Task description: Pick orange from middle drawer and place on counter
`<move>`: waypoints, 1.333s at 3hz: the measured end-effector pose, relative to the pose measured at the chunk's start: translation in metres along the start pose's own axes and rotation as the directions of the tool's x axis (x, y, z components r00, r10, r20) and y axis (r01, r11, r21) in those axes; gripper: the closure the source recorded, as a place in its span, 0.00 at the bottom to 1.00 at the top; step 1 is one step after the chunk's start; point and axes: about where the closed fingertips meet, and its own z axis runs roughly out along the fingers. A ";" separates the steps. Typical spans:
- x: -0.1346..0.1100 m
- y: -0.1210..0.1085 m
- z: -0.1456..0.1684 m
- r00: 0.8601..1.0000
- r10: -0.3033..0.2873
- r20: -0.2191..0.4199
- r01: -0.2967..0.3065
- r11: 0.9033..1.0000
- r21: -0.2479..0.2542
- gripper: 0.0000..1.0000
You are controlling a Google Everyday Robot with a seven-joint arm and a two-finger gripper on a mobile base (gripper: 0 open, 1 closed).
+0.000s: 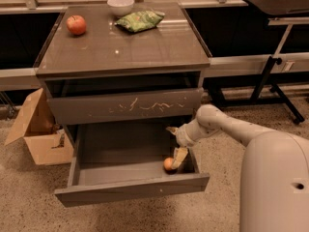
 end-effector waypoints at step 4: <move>0.035 0.011 0.056 1.000 0.013 0.002 -0.013 0.999 -0.049 0.15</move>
Offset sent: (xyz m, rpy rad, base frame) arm -0.0015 0.0071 -0.0520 -0.0203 0.0118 0.0038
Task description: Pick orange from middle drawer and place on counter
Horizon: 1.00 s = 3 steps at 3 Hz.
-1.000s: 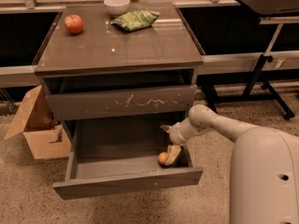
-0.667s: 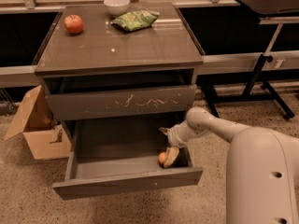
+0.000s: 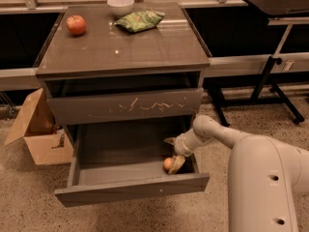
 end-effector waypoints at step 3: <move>-0.006 0.005 -0.030 0.998 -0.039 0.054 0.036 0.998 0.048 0.85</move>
Offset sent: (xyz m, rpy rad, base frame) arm 0.0003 -0.0203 0.0120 0.0218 -0.0334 -0.0036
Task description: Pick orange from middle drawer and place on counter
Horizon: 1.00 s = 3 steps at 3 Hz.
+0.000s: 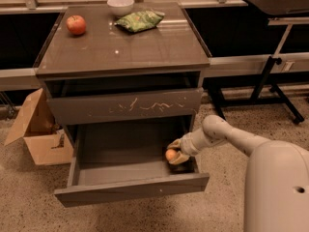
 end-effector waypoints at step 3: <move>-0.069 0.026 -0.128 0.973 -0.132 0.188 0.102 0.982 0.160 1.00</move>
Offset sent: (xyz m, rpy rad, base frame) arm -0.0789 -0.0604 0.2521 0.3381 -0.3133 0.0444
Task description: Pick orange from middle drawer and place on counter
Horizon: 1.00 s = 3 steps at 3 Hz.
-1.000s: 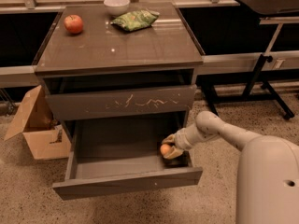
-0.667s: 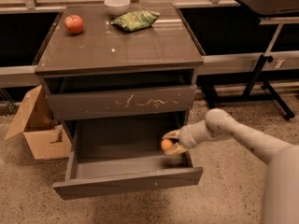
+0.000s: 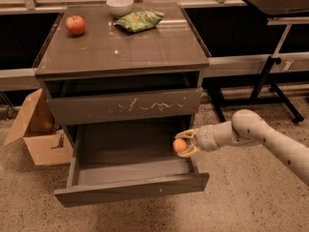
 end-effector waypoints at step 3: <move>-0.193 -0.010 -0.128 0.922 -0.338 -0.187 0.361 0.927 0.107 1.00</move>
Offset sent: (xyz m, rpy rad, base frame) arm -0.0797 0.0257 0.2523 -0.2202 -0.4070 0.0618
